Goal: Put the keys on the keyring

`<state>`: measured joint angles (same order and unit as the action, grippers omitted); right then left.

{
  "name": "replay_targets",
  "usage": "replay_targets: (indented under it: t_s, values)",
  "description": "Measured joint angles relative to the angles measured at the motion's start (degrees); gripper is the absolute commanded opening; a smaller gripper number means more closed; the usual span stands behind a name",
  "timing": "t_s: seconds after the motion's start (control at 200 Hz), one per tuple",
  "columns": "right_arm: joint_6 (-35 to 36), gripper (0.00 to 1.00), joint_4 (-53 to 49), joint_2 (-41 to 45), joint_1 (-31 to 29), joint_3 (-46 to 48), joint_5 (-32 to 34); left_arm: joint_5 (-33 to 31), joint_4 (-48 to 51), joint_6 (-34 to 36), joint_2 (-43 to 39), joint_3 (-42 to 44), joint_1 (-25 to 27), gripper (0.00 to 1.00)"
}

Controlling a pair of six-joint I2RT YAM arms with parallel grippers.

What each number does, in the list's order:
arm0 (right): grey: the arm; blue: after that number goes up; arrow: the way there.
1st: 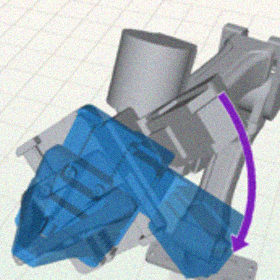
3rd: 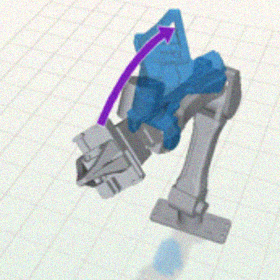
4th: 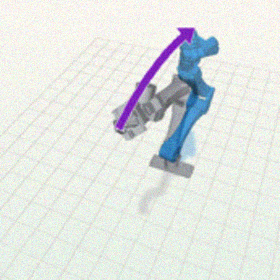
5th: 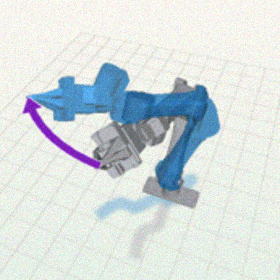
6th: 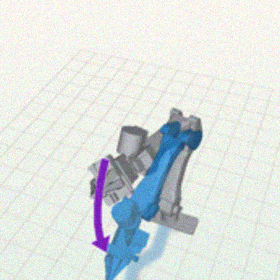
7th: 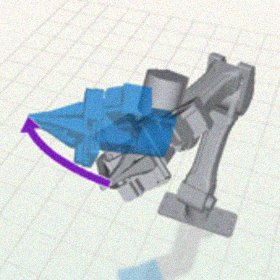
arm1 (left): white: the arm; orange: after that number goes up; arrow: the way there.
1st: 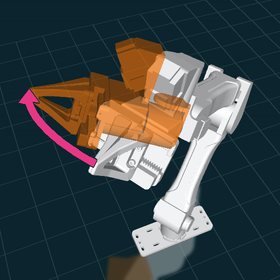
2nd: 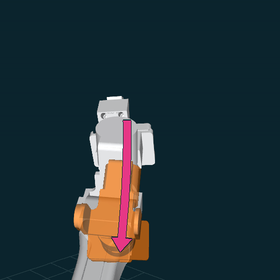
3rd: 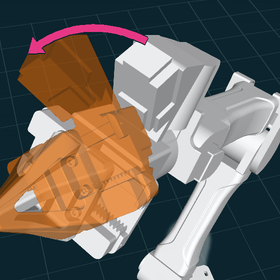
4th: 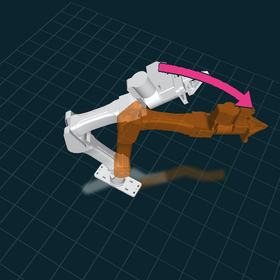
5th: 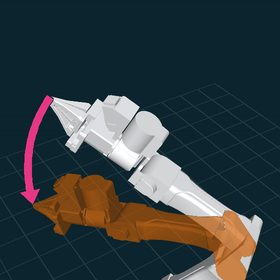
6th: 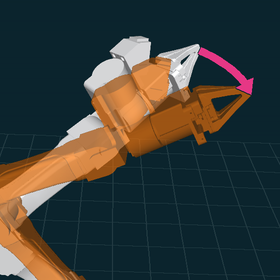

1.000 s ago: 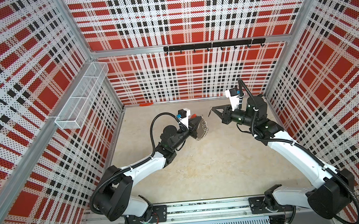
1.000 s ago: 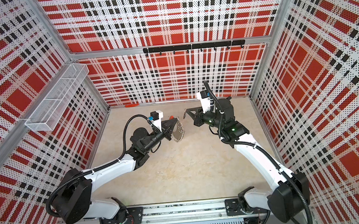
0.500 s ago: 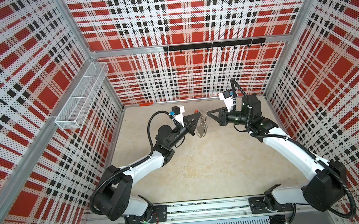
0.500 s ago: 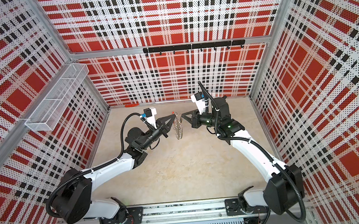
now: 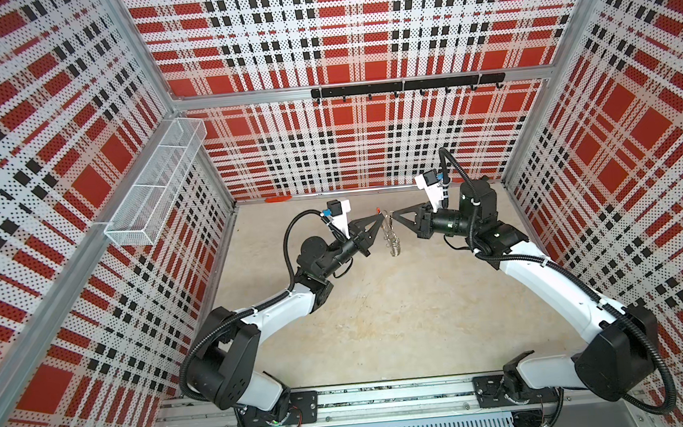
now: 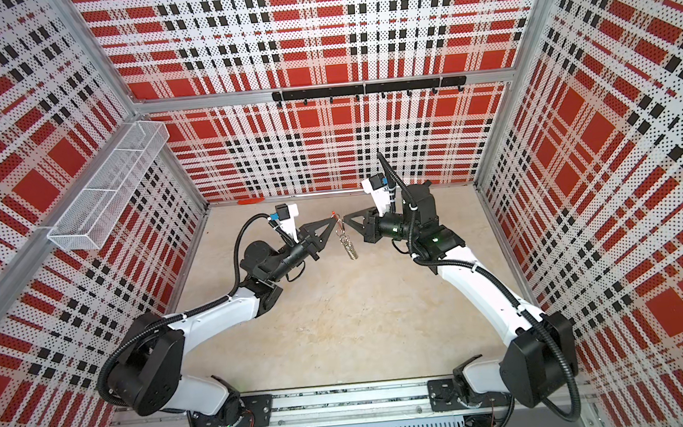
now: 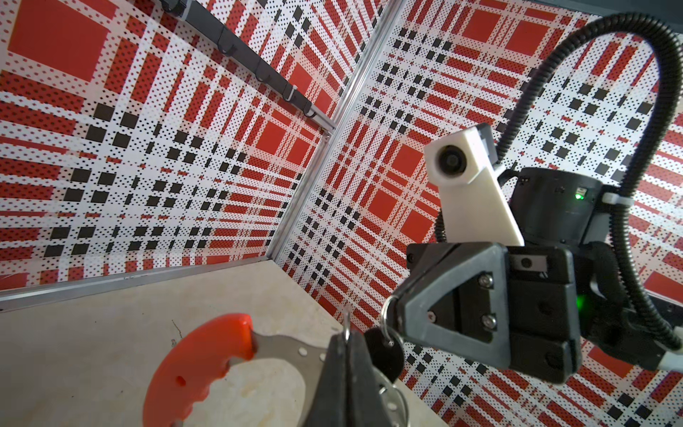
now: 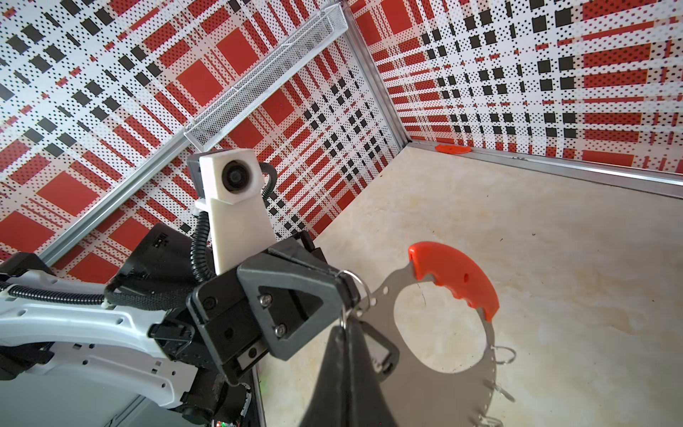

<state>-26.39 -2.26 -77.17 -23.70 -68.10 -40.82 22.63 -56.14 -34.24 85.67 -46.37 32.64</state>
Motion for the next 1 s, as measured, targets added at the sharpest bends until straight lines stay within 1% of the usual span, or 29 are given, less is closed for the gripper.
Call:
replay_targets:
  t_s: [0.17, 1.002]
  values:
    - [-0.3, 0.00, 0.2, -1.7, 0.0, -2.6, -0.6, 1.0, -0.2, 0.0, 0.0, -0.1, -0.1, 0.00]
    - [-0.1, 0.00, -0.7, -4.2, -1.2, -4.5, -0.8, 2.2, -0.4, 0.3, 0.0, -0.1, -0.2, 0.00]
